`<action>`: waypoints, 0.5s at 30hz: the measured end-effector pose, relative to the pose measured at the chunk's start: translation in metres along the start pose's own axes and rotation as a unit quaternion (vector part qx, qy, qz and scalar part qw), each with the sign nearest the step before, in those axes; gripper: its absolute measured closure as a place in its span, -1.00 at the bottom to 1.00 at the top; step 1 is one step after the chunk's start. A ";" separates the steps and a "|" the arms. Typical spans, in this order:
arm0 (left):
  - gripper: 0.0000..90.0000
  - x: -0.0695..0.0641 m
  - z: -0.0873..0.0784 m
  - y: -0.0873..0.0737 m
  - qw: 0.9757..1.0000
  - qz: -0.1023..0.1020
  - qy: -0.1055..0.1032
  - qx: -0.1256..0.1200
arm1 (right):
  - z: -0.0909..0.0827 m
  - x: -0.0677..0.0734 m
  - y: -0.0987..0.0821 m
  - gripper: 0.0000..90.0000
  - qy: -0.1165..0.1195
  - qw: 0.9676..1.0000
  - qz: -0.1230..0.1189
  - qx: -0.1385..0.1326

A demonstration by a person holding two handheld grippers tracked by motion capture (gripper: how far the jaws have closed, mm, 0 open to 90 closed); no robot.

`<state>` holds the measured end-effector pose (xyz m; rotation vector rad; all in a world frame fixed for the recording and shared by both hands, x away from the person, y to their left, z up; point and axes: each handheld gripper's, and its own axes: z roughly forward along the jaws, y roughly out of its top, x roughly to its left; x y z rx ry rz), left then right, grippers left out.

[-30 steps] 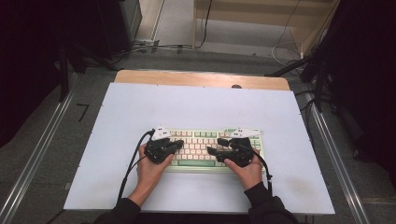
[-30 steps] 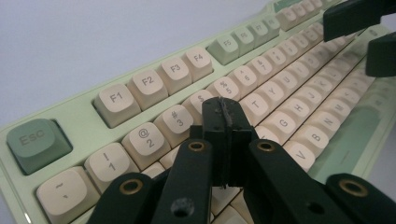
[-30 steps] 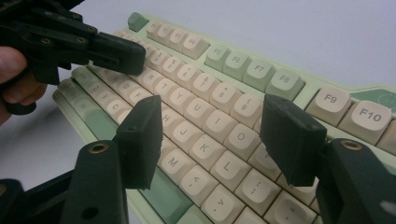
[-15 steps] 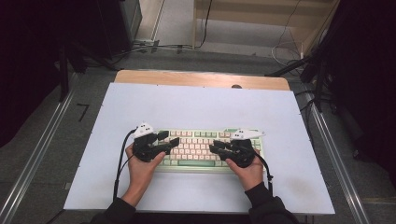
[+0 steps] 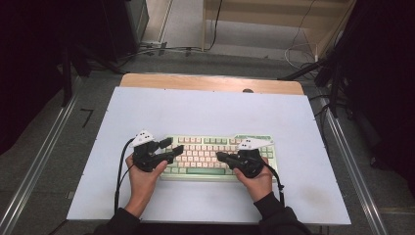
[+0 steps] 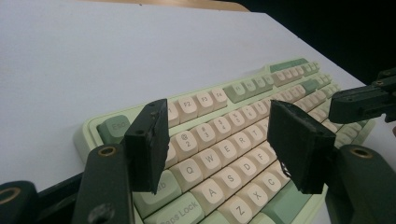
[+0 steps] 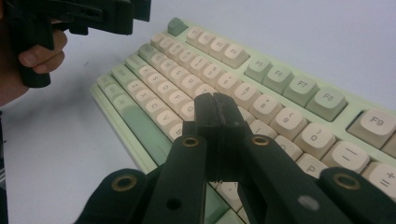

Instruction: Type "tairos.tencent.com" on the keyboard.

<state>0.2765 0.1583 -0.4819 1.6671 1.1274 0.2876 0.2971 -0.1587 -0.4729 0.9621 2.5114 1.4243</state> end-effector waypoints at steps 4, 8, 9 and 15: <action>-0.12 0.000 -0.001 0.000 1.000 -0.001 -0.001 -0.001 | 0.002 0.000 0.000 0.95 0.001 1.000 -0.002 0.003; -0.12 0.000 0.000 -0.001 1.000 0.000 -0.001 0.000 | 0.003 0.002 -0.001 0.95 0.003 1.000 -0.005 0.005; -0.12 0.000 0.000 -0.001 1.000 0.001 -0.001 0.001 | 0.004 0.003 -0.001 0.95 0.004 1.000 -0.005 0.006; -0.12 0.000 0.000 -0.001 1.000 -0.001 -0.004 0.000 | 0.009 0.005 -0.002 0.95 0.006 1.000 -0.006 0.014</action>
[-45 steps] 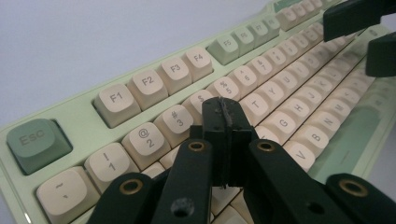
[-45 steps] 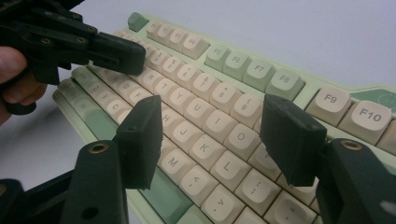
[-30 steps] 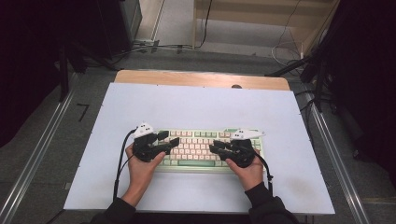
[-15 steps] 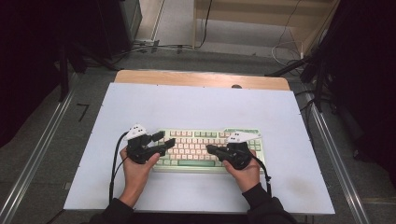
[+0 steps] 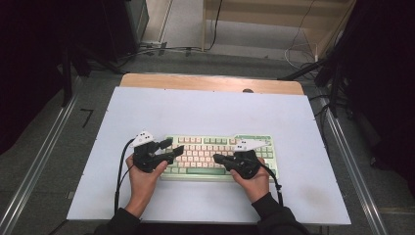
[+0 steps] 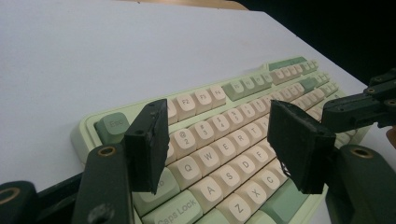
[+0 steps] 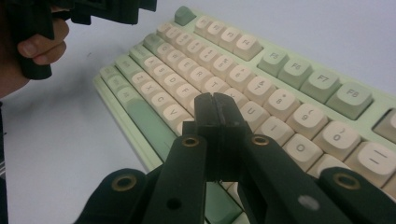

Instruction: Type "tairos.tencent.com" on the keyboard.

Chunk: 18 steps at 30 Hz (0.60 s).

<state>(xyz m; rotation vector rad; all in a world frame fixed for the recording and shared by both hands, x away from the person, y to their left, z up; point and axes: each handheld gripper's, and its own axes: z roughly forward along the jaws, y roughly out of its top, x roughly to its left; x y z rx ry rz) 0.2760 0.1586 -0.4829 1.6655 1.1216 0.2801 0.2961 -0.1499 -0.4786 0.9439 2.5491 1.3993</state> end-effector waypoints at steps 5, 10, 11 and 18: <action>-0.12 0.000 0.000 0.000 1.000 0.000 0.001 0.001 | 0.004 0.002 0.000 0.95 0.001 1.000 -0.007 0.005; -0.12 0.000 0.001 -0.001 1.000 0.001 0.002 0.003 | 0.006 0.004 0.000 0.95 0.001 1.000 -0.010 0.009; -0.12 0.000 0.001 -0.001 1.000 0.001 0.003 0.004 | 0.006 0.004 0.000 0.95 0.001 1.000 -0.011 0.009; -0.12 0.000 0.002 -0.001 1.000 0.001 0.002 0.005 | 0.011 0.006 -0.001 0.95 -0.001 1.000 -0.015 0.020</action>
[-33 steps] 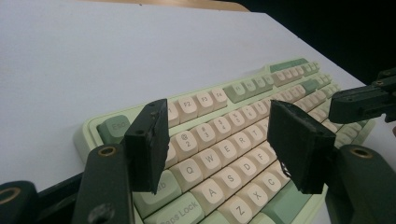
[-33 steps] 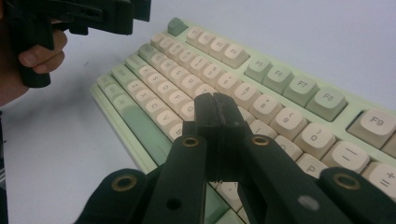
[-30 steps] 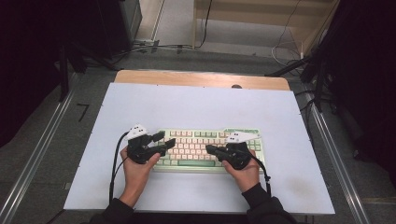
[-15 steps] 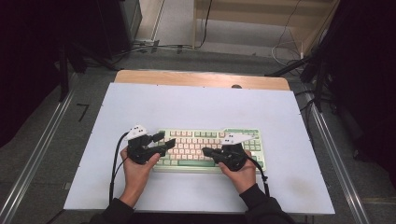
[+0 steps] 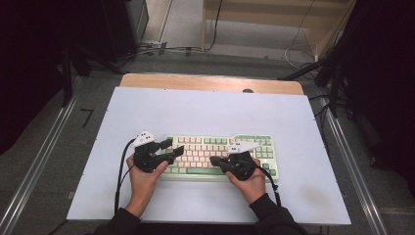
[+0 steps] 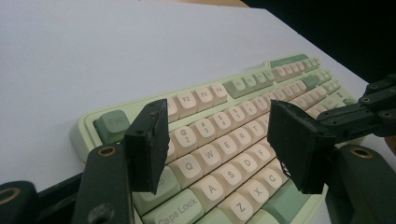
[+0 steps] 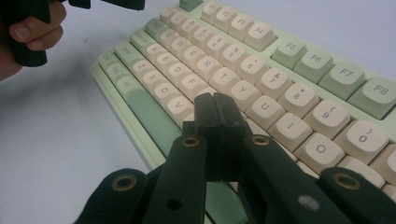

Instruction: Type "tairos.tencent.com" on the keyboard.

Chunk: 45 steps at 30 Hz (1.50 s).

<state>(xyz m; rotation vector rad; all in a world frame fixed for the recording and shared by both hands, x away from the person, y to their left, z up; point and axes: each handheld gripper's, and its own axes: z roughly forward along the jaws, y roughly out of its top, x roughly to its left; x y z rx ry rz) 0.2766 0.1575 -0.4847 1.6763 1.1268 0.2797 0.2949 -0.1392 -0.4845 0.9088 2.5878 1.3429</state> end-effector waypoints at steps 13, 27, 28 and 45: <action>-0.12 -0.001 0.000 0.000 1.000 0.000 -0.002 0.003 | 0.007 0.000 -0.002 0.95 -0.008 1.000 0.000 0.018; -0.12 -0.001 0.000 -0.001 1.000 0.002 -0.001 0.002 | 0.010 0.000 -0.003 0.95 -0.010 1.000 -0.002 0.023; -0.12 -0.001 0.000 -0.001 1.000 0.001 -0.001 0.002 | 0.011 0.000 -0.003 0.95 -0.013 1.000 -0.005 0.027; -0.09 -0.004 0.005 0.000 1.000 0.000 -0.012 0.005 | -0.022 -0.026 0.001 -0.06 -0.036 0.996 0.065 -0.040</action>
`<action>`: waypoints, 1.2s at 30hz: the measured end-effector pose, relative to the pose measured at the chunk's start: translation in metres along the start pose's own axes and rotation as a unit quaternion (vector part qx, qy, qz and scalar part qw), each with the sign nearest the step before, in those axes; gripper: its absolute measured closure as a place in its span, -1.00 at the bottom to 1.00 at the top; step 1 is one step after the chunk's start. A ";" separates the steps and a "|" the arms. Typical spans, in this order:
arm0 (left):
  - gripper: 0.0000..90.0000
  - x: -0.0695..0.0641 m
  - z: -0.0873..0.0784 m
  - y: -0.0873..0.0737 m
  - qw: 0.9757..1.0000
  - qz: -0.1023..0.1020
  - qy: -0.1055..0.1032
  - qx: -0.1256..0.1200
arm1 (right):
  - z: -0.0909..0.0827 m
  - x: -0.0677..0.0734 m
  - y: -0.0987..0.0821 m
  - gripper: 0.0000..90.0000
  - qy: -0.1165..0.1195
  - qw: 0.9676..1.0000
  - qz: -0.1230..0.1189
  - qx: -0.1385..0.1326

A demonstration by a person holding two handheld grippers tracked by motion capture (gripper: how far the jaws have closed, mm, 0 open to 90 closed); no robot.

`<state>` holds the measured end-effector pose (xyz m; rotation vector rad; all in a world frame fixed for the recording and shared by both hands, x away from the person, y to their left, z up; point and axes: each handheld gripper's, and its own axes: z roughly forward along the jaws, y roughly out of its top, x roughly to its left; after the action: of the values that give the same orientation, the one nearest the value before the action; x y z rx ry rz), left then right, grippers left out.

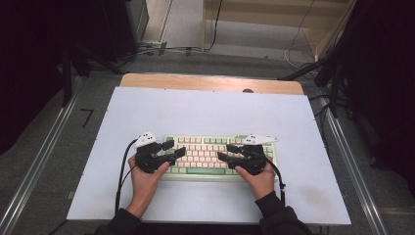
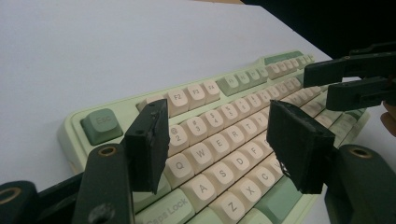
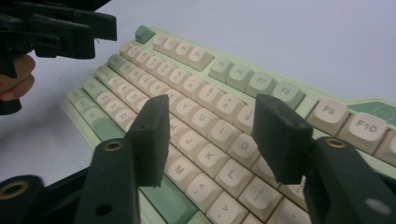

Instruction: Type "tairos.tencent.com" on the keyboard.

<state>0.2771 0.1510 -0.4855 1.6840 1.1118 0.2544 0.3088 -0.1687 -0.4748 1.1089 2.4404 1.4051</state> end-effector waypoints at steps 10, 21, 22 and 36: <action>1.00 -0.013 0.021 0.007 0.998 0.029 -0.055 0.014 | -0.009 -0.008 0.000 -0.19 -0.012 1.000 0.018 -0.010; 1.00 -0.022 0.049 0.012 0.995 0.069 -0.043 0.057 | -0.009 -0.009 0.000 -0.18 -0.011 1.000 0.019 -0.008; 1.00 -0.022 0.051 0.012 0.995 0.069 -0.042 0.060 | -0.009 -0.009 0.000 -0.18 -0.011 1.000 0.020 -0.008; 1.00 -0.026 0.060 0.010 0.992 0.089 -0.034 0.086 | -0.009 -0.009 -0.001 -0.17 -0.009 1.000 0.020 -0.005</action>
<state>0.3069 0.0922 -0.4938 1.9341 0.9567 0.2171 0.3110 -0.1814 -0.4725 1.1686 2.4098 1.4116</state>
